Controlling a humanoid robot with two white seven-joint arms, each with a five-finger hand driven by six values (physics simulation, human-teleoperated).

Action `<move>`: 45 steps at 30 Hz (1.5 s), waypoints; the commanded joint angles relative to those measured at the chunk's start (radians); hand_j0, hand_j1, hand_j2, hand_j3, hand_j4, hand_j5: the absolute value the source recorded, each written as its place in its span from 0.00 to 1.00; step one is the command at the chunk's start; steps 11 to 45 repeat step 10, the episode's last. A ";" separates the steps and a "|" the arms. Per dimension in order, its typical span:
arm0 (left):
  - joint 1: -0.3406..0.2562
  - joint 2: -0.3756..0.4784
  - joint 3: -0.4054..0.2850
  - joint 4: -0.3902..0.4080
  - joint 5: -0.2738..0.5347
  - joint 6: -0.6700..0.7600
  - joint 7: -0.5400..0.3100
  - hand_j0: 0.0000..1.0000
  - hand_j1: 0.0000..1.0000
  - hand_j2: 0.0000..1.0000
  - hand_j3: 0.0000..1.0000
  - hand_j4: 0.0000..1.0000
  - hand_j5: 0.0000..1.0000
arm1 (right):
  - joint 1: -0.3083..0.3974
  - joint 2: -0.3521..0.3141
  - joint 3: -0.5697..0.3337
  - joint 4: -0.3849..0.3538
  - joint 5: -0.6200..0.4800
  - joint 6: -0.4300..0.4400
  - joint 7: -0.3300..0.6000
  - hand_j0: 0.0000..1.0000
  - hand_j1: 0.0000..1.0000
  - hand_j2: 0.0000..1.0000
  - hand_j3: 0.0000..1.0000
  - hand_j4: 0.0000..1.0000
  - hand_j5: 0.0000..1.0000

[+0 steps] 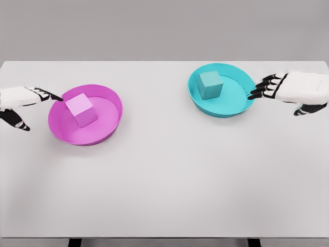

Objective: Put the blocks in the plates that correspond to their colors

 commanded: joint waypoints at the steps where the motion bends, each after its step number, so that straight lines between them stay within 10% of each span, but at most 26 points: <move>1: 0.000 0.001 0.003 0.002 0.008 0.003 0.003 1.00 1.00 1.00 1.00 1.00 1.00 | 0.006 -0.097 -0.002 -0.085 -0.008 0.001 -0.001 1.00 1.00 1.00 1.00 1.00 1.00; 45: 0.002 0.002 0.006 0.004 0.008 0.003 0.003 1.00 1.00 1.00 1.00 1.00 1.00 | 0.061 -0.129 0.001 -0.125 -0.005 0.001 0.002 1.00 1.00 1.00 1.00 1.00 1.00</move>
